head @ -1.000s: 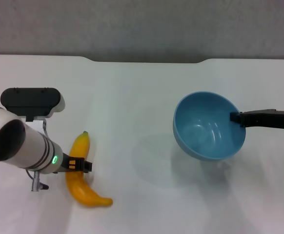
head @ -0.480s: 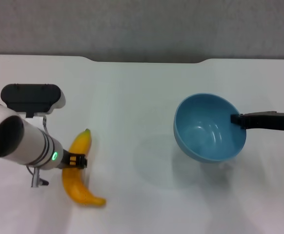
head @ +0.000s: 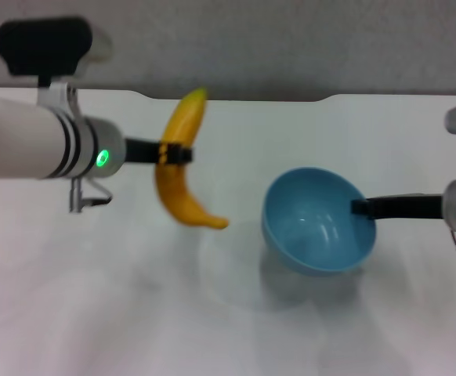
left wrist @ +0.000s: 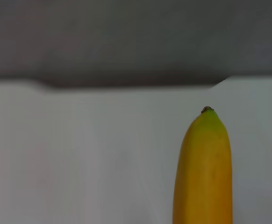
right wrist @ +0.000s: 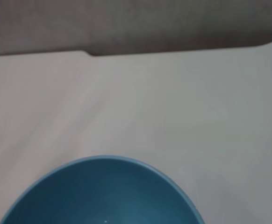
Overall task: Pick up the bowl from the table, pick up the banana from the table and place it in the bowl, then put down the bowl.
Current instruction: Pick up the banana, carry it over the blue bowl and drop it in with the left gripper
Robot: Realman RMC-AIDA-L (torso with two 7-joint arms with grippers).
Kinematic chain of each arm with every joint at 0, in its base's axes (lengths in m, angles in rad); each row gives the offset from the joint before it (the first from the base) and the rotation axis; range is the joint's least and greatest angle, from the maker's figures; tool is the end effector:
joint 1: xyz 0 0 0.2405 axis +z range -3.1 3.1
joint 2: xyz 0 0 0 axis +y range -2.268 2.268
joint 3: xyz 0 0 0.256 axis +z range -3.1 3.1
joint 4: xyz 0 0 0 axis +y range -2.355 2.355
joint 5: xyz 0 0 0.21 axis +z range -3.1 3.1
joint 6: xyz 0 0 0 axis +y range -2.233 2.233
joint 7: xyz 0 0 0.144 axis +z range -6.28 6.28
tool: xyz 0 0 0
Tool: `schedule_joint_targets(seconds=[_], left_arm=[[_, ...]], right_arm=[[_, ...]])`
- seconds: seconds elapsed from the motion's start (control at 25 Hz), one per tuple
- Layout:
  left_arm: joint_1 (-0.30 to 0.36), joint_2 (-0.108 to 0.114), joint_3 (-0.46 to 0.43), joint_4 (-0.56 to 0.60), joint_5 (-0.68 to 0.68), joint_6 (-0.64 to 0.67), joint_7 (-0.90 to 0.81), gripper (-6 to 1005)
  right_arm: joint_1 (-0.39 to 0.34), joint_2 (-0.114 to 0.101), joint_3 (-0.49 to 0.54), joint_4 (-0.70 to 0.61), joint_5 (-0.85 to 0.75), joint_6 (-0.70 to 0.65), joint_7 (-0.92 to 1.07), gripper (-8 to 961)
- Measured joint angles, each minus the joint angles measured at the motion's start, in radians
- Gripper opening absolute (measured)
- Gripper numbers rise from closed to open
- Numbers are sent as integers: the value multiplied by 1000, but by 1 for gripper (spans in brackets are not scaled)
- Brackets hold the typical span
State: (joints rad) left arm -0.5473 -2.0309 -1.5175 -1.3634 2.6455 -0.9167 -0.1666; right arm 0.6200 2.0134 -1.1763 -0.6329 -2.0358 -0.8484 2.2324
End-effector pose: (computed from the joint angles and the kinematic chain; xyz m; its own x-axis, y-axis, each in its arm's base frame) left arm -0.1529 0.4061 -0.0056 0.5246 0.7108 0.4685 0.8162 -0.2635 -0.5141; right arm 0.2808 0.4065 -0.0182 0.5053 -0.7557 -0.4166 -0.8539 -0.3681 -0.3679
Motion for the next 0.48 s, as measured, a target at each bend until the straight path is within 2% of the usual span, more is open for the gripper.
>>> schedule_joint_targets(seconds=[0.2,0.48], left_arm=[[11,-4,1,-60,-182,55,144,527],[17,-6,35,-28,-368,163,282,550]], right_arm=[[96,-1,-1,102,-6,0,29,49],[173,-2,-3,146,-9,-29,50,49]])
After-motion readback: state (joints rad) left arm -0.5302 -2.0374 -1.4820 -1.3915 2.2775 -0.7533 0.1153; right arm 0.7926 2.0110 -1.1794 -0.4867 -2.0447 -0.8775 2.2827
